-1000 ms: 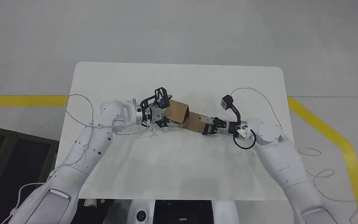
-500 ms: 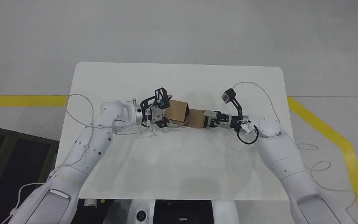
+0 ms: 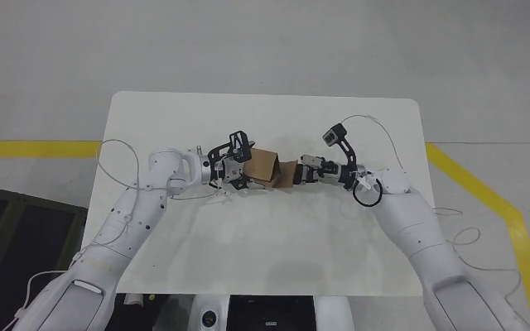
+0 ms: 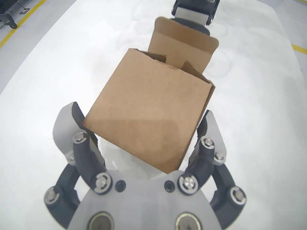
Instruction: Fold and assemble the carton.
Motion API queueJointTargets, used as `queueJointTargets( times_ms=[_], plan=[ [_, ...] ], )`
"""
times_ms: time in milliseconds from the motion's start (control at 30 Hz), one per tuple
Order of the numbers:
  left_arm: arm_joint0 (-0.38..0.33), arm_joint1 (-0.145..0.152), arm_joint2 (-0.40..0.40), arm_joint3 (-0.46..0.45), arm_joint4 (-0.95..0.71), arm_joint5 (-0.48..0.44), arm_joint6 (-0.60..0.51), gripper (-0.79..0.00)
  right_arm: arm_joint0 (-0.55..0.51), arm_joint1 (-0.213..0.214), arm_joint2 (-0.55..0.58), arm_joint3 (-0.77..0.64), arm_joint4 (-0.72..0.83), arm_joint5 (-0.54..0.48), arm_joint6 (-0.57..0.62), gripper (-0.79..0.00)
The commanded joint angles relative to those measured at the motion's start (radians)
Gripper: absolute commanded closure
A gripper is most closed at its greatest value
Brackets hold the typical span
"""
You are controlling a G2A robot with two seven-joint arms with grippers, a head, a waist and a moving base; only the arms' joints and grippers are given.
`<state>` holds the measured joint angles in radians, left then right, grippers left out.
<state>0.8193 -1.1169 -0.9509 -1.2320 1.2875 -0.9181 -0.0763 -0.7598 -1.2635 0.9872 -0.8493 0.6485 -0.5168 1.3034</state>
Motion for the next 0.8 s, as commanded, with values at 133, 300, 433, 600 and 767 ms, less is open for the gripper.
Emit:
queueJointTargets(
  times_ms=[133,300,433,600,767],
  plan=[
    [0.001,0.000,0.000,-0.001,0.004,-0.001,0.002,-0.785,0.044,-0.012,-0.042,0.014,-0.054,-0.003,-0.003,-0.785],
    [0.002,0.000,0.000,-0.001,0.007,-0.001,0.004,-0.785,0.055,-0.028,-0.061,0.029,-0.008,-0.011,-0.011,-0.785],
    [0.002,0.000,-0.001,-0.001,0.011,0.000,0.006,-0.785,0.068,-0.043,-0.081,0.044,0.006,-0.017,-0.017,-0.785],
    [0.002,0.000,-0.001,0.001,0.013,-0.001,0.008,-0.785,0.088,-0.059,-0.099,0.069,0.008,-0.021,-0.022,-0.785],
    [0.000,0.000,-0.002,0.004,0.016,-0.002,0.011,-0.785,0.103,-0.069,-0.111,0.088,-0.006,-0.027,-0.027,-0.785]
  ],
)
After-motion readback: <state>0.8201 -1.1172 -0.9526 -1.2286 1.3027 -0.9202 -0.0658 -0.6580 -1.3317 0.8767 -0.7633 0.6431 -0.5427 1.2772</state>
